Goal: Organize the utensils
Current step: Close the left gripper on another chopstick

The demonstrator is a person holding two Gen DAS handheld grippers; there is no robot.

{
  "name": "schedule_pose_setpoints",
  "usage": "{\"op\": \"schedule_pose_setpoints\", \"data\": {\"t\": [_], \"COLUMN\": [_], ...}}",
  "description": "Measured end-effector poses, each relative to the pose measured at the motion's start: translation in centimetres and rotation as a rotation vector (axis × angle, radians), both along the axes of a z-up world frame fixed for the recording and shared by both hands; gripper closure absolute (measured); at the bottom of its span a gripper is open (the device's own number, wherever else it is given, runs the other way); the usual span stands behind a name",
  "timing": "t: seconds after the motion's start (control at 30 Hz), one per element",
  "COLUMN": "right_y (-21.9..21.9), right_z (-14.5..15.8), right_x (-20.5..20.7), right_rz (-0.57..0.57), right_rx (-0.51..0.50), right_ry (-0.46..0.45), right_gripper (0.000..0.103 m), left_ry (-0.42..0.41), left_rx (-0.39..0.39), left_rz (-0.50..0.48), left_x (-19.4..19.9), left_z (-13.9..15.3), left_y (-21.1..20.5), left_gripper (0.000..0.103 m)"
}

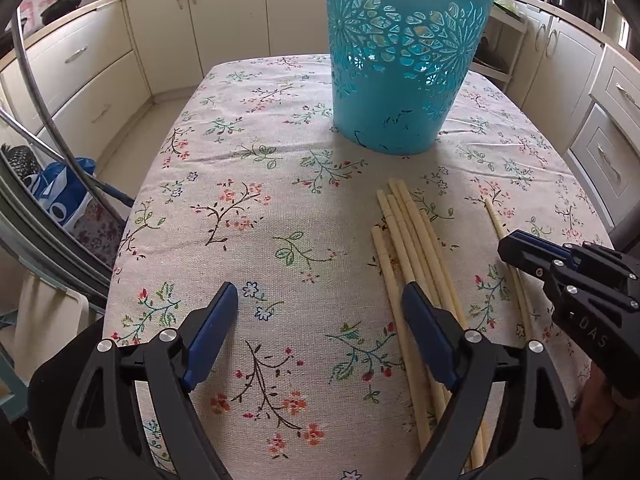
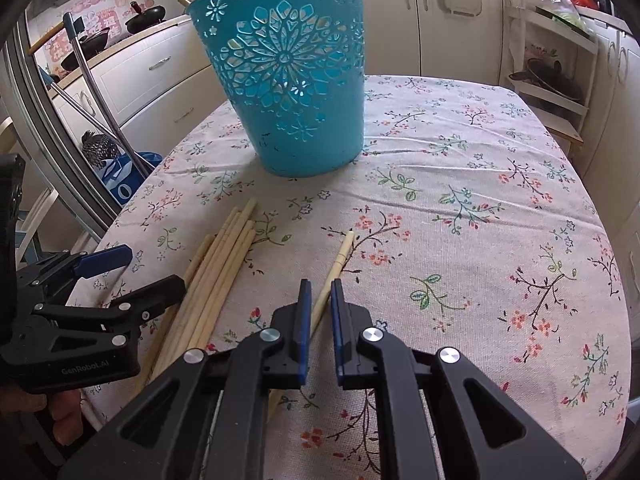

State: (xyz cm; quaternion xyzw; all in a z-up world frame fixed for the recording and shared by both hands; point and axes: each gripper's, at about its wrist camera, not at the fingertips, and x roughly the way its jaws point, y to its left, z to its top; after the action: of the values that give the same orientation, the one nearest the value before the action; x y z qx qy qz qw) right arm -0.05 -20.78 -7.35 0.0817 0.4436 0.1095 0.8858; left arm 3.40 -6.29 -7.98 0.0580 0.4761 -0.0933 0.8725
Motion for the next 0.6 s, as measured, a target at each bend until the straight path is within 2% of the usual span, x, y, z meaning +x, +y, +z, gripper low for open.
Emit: {"op": "schedule_pose_setpoints", "data": {"t": [0.1, 0.2, 0.27, 0.37, 0.47, 0.53, 0.6], "right_y": [-0.2, -0.3, -0.3, -0.3, -0.3, -0.3, -0.3], "right_z": [0.0, 0.0, 0.0, 0.0, 0.0, 0.0, -0.1], "right_x": [-0.1, -0.1, -0.1, -0.1, -0.1, -0.1, -0.1], "right_rz": [0.000, -0.002, -0.003, -0.004, -0.005, -0.005, -0.003], "right_rx": [0.005, 0.008, 0.010, 0.011, 0.015, 0.014, 0.010], "right_ry": [0.000, -0.002, -0.002, -0.001, -0.001, -0.002, -0.003], "right_gripper": [0.093, 0.093, 0.093, 0.093, 0.093, 0.093, 0.093], "left_ry": [-0.004, -0.005, 0.004, 0.031, 0.045, 0.047, 0.064], "left_rx": [0.039, 0.026, 0.006, -0.024, -0.010, 0.044, 0.063], "left_rz": [-0.041, -0.099, -0.118, -0.141, -0.154, -0.190, -0.203], "left_x": [-0.2, -0.5, -0.5, -0.2, -0.2, -0.2, 0.3], "left_z": [-0.1, 0.1, 0.3, 0.5, 0.4, 0.4, 0.4], "left_y": [-1.0, -1.9, -2.1, -2.0, -2.2, -2.9, -3.2], "left_gripper": [0.032, 0.049, 0.071, 0.088, 0.088, 0.087, 0.087]}}
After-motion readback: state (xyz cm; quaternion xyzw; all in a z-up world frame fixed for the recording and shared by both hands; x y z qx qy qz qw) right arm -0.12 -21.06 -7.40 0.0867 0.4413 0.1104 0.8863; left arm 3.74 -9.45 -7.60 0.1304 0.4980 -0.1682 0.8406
